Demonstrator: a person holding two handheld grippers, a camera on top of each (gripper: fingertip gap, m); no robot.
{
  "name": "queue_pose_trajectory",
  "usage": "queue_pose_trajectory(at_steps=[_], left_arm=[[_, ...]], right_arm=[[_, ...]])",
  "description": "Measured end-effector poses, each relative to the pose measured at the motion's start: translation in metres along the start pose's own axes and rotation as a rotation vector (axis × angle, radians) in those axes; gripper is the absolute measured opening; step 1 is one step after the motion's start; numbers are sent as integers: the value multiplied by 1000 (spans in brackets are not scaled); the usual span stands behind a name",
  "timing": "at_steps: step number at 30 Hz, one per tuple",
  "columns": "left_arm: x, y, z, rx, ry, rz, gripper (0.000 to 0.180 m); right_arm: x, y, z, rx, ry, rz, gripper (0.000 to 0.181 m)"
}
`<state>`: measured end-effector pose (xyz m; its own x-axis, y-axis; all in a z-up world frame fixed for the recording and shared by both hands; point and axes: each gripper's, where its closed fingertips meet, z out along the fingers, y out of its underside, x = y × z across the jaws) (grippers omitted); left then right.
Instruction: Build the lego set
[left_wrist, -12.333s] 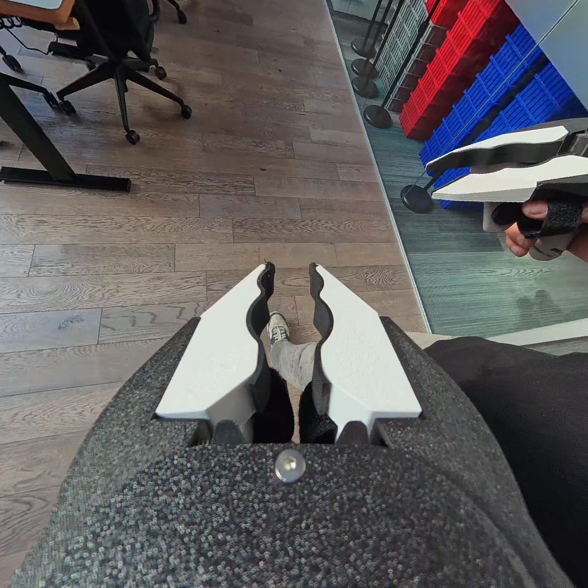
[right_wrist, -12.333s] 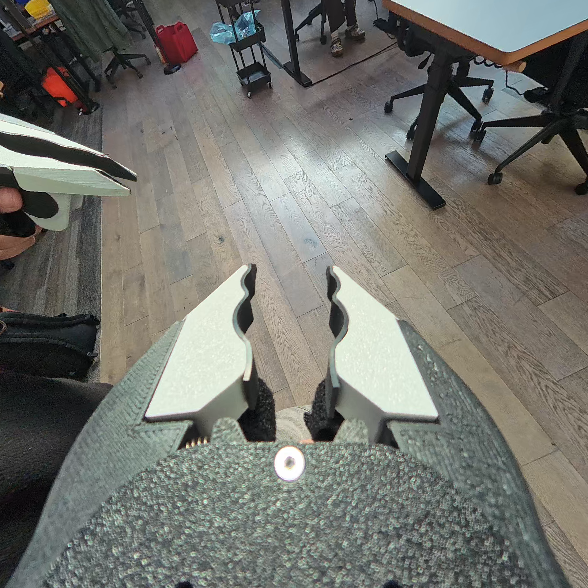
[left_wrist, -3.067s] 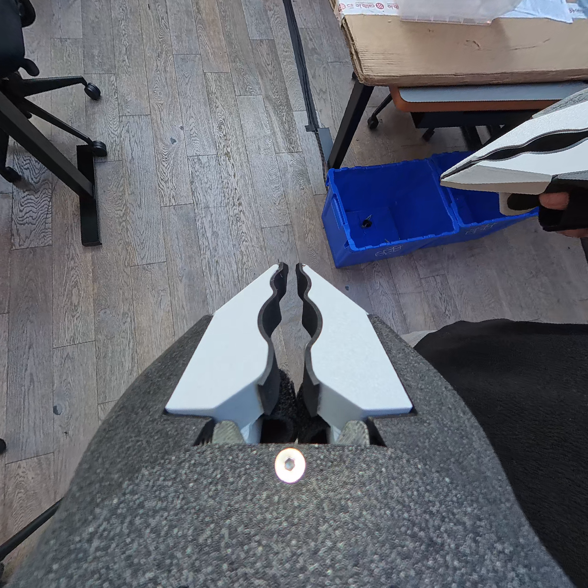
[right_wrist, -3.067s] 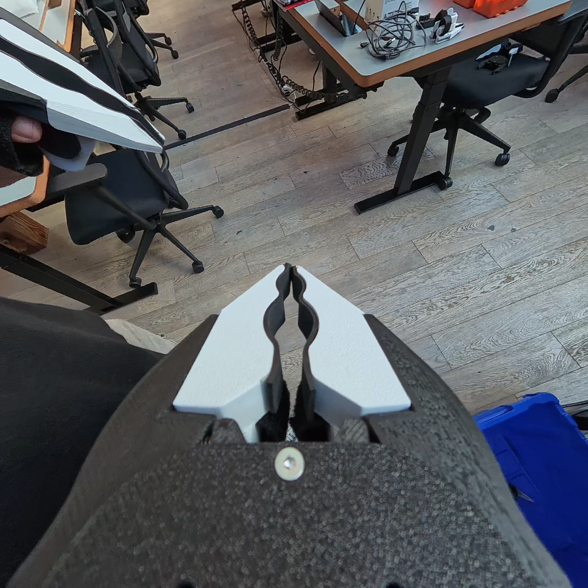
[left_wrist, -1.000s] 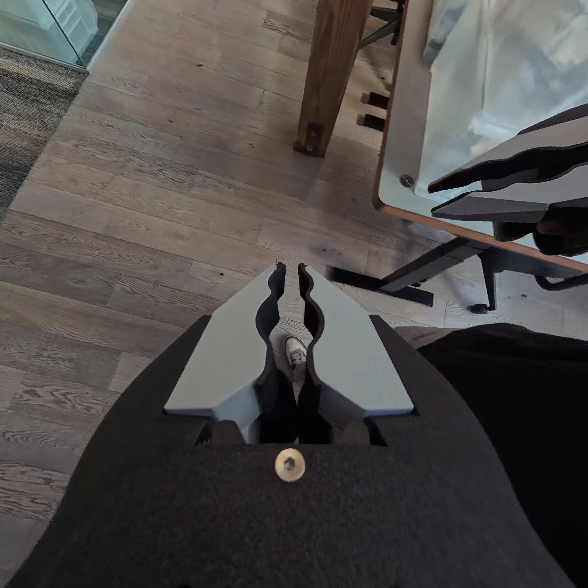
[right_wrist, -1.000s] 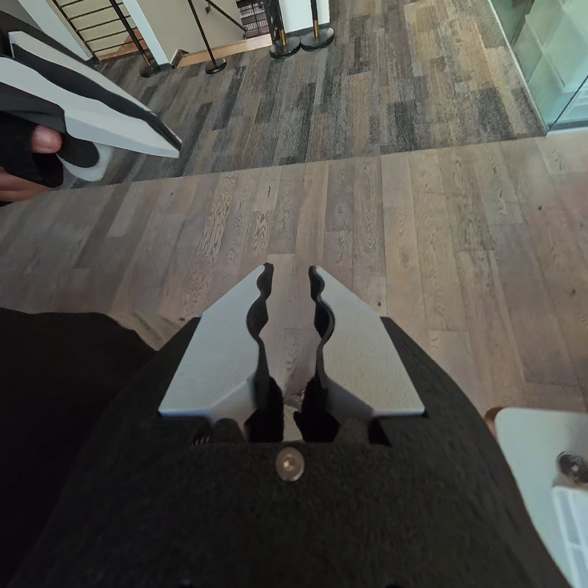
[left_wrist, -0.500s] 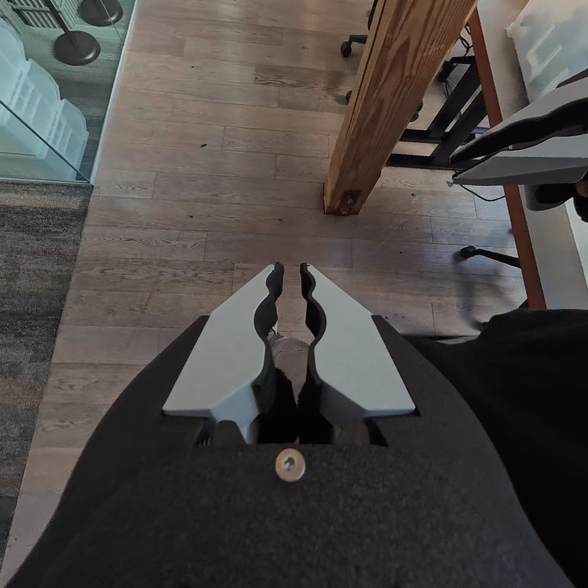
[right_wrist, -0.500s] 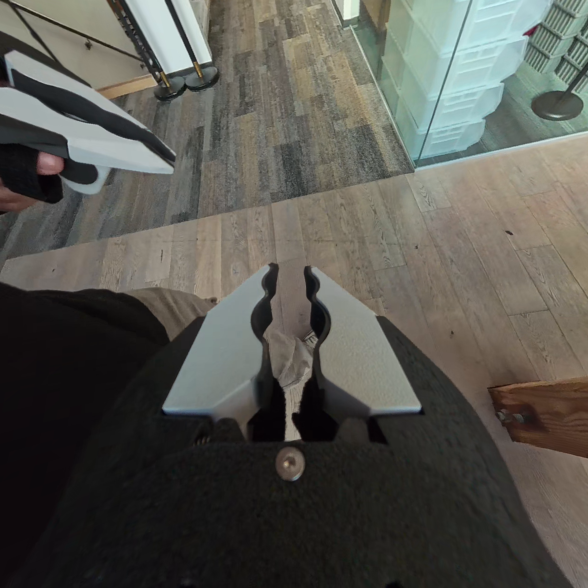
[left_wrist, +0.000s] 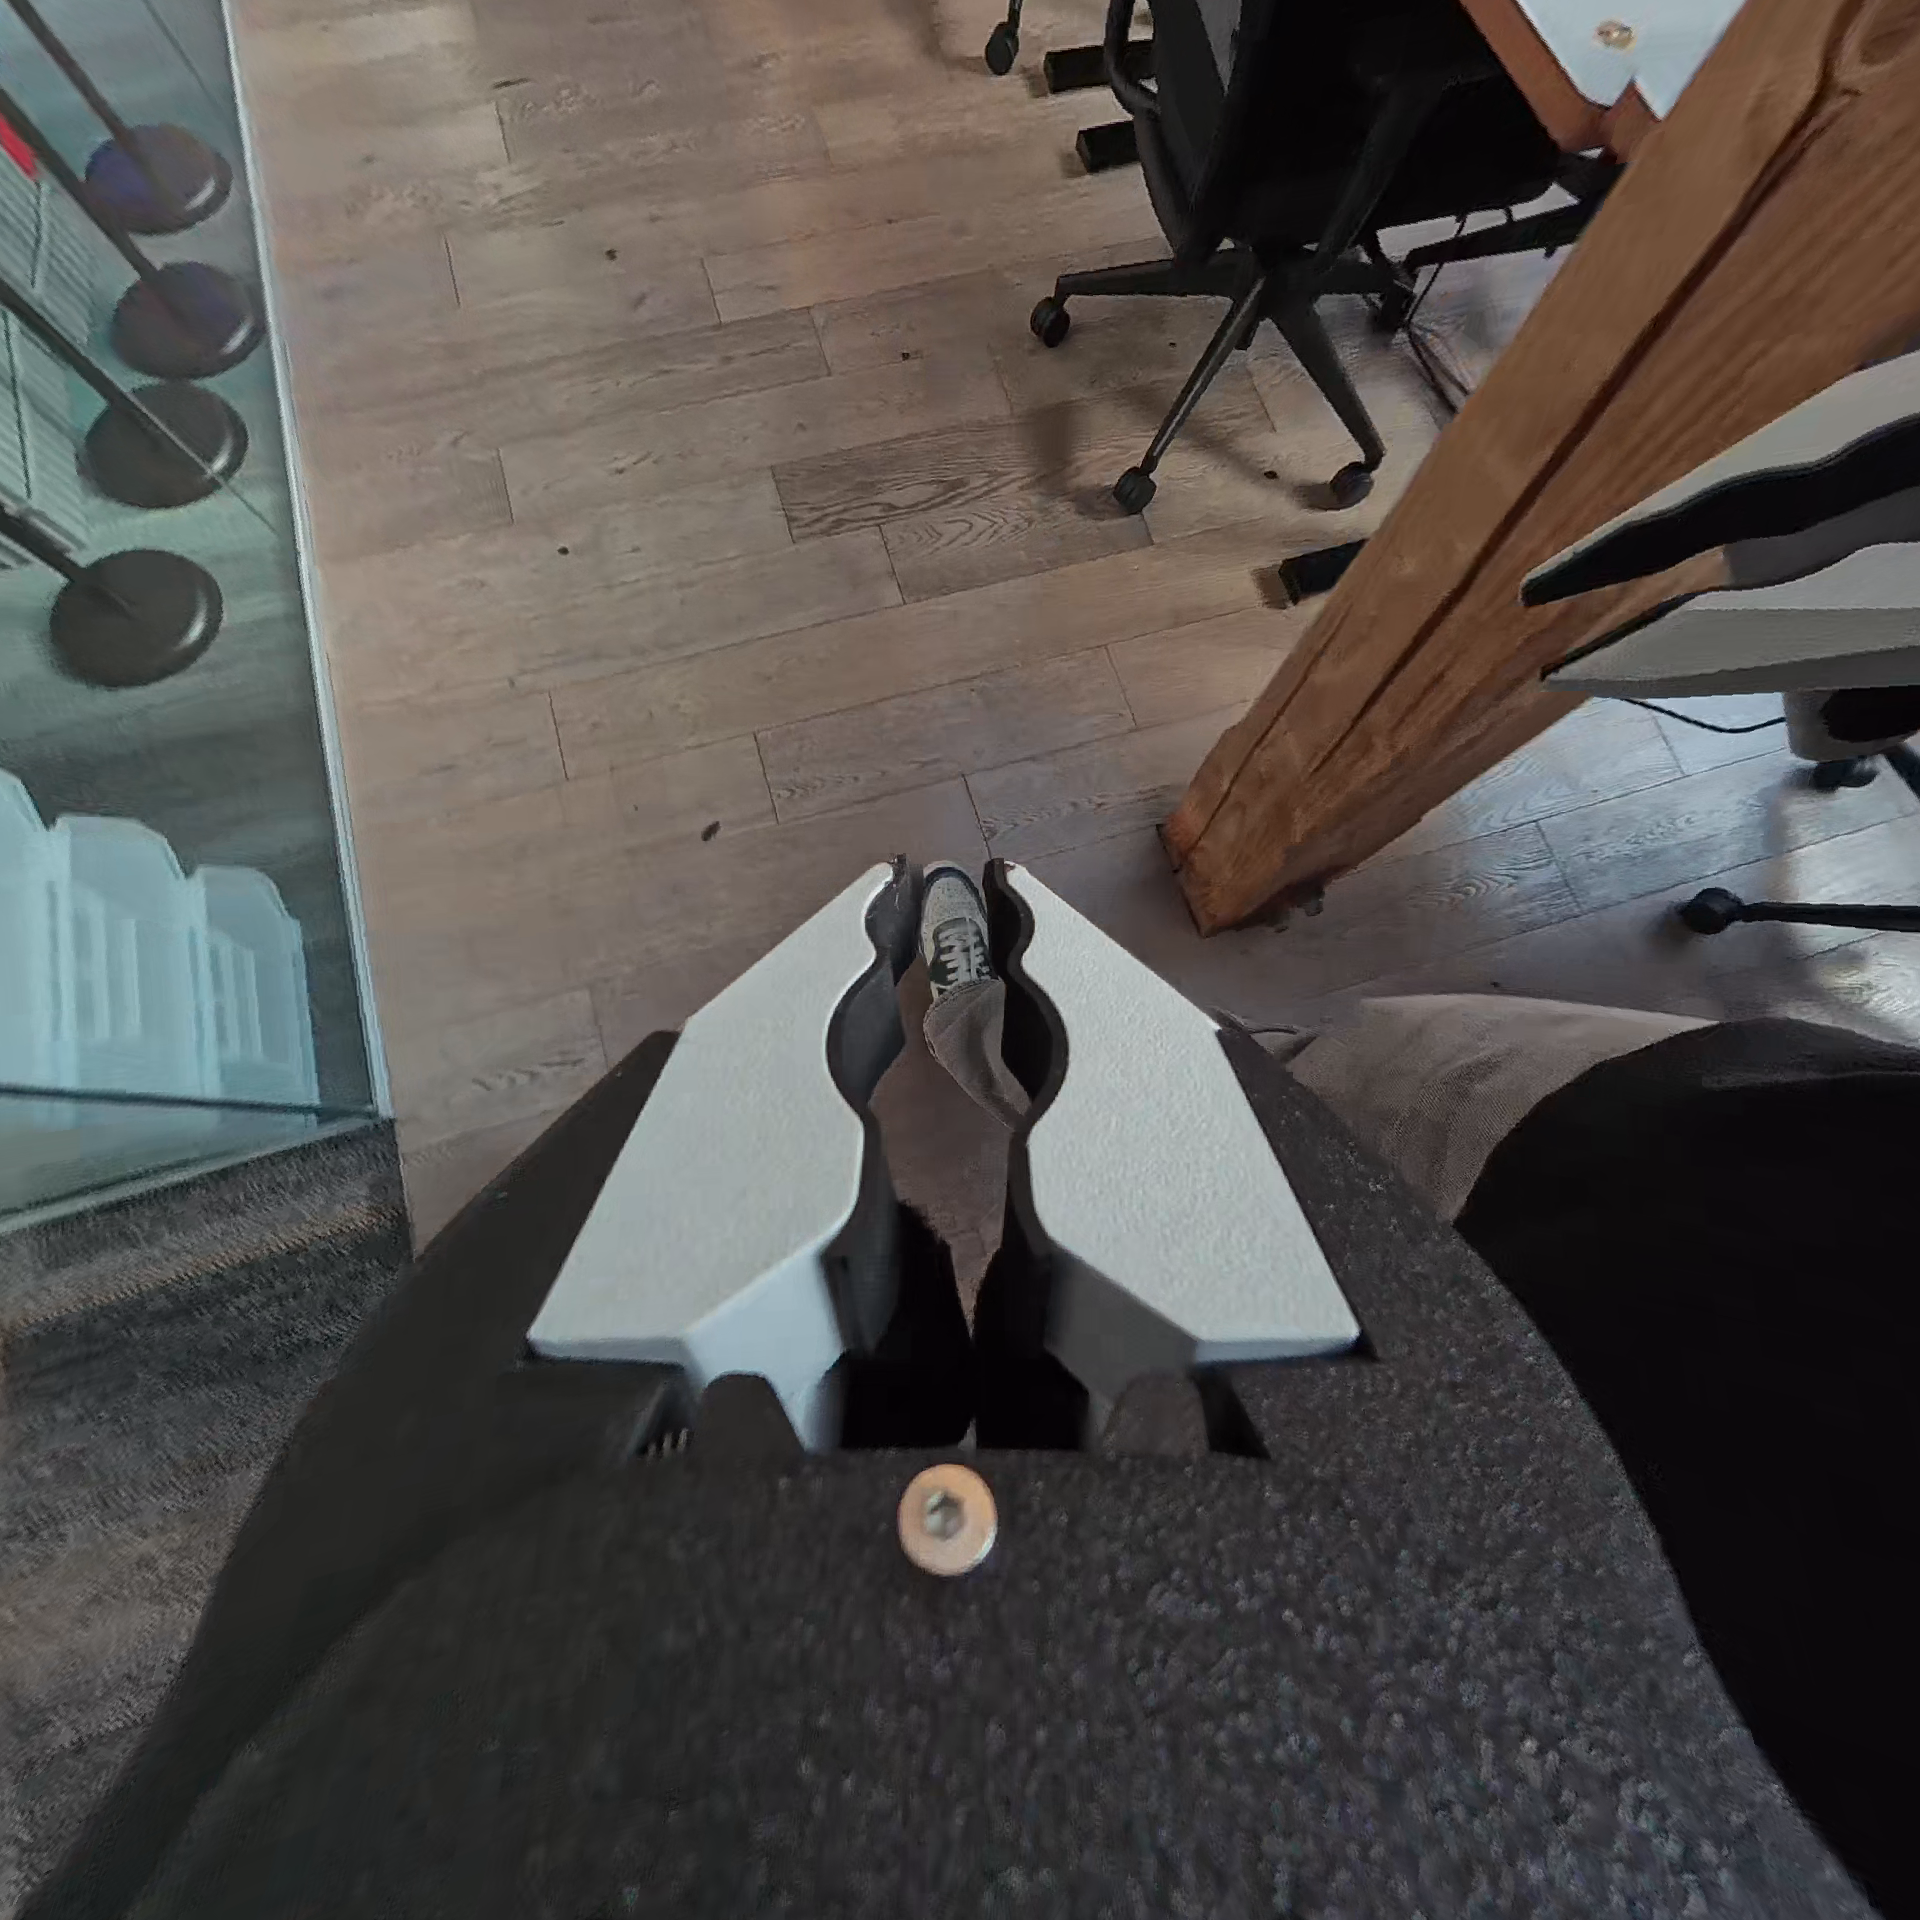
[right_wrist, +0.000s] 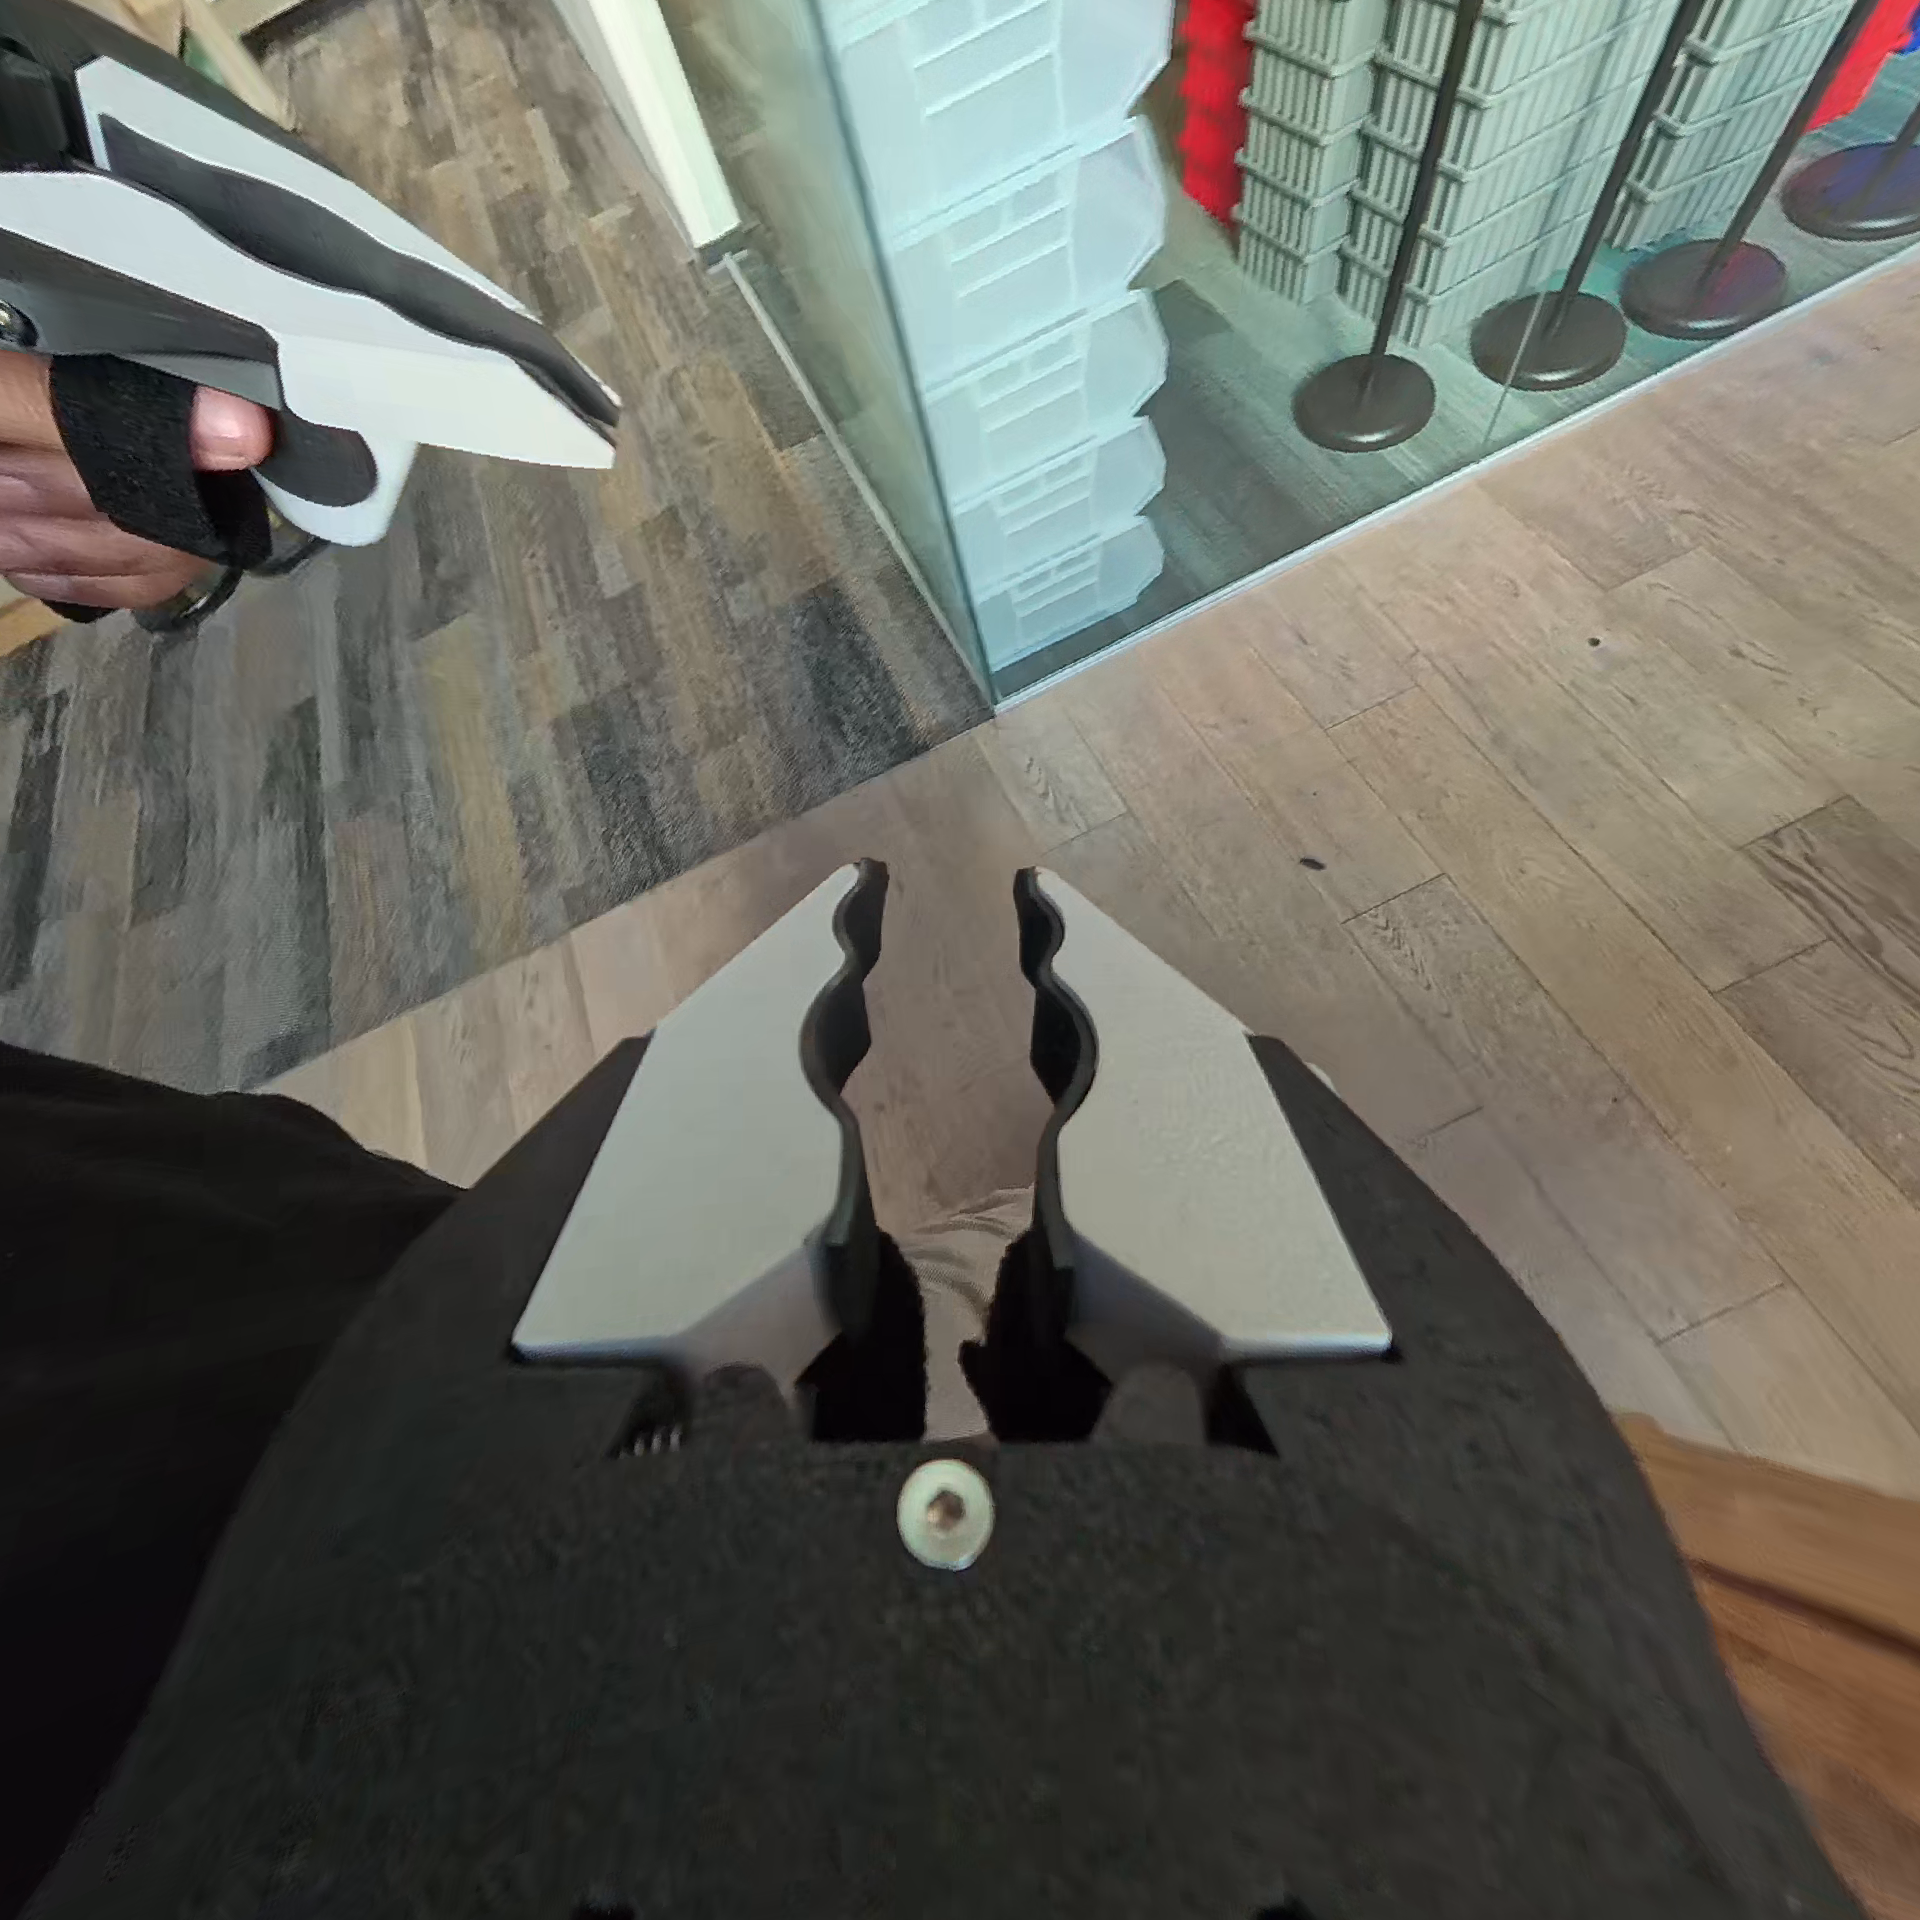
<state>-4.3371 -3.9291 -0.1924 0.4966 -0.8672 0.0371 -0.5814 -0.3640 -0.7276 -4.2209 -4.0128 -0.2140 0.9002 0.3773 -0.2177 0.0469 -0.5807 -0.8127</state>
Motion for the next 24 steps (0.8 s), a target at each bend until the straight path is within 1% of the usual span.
queue_pose_trajectory(at_steps=[1, 3, 6, 9, 11, 14, 16, 20, 24], left_arm=[[-18, -23, 30, -9, 8, 20, 10], [-52, -72, 88, -22, 38, 28, 10], [-97, -153, 164, -55, 103, -15, 11], [-151, -242, 223, -36, 116, 9, 11], [-194, -292, 262, -33, 104, 23, 11], [-257, -359, 331, -22, 112, 2, 11], [-300, -401, 384, -15, 119, -9, 11], [-389, -483, 501, -10, 131, 4, 11], [-471, -594, 611, -4, 179, -13, 12]], right_arm=[[30, -14, 21, 0, 4, 13, 25], [94, -49, 60, -1, 17, 32, 26], [193, -123, 101, 27, 47, 51, 24], [292, -201, 138, 60, 70, 46, 24], [357, -244, 165, 21, 86, 20, 24], [448, -317, 206, 38, 117, -72, 24], [511, -355, 239, 42, 129, -95, 24], [641, -416, 318, 49, 137, -52, 25], [769, -480, 384, 34, 167, 41, 24]])
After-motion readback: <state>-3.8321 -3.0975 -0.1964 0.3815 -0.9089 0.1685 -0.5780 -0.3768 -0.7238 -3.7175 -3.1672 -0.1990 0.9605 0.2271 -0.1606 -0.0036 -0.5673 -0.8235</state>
